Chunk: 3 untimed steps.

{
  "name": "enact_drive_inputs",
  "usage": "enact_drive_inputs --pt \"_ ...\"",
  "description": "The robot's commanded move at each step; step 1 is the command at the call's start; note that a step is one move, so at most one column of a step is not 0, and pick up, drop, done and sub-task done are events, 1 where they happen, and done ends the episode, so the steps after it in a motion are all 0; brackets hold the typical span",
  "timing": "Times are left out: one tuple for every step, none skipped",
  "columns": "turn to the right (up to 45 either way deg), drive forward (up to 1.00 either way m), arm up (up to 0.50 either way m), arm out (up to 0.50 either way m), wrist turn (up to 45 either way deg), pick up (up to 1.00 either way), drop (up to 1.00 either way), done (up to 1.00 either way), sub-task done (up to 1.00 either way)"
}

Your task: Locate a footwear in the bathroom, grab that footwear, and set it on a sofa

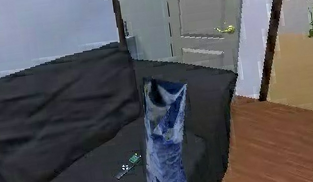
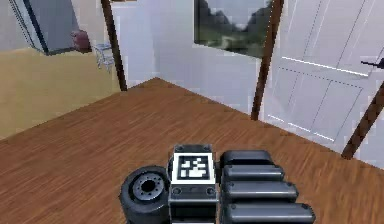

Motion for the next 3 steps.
enact_drive_inputs --pt "33.0 0.00 0.00 0.00 0.0 0.00 0.00 0.00 0.00" --pt "-45.0 0.00 0.00 0.00 0.0 0.00 0.00 0.00 0.00" --pt "-45.0 0.00 0.00 0.00 0.0 0.00 0.00 0.00 0.00"
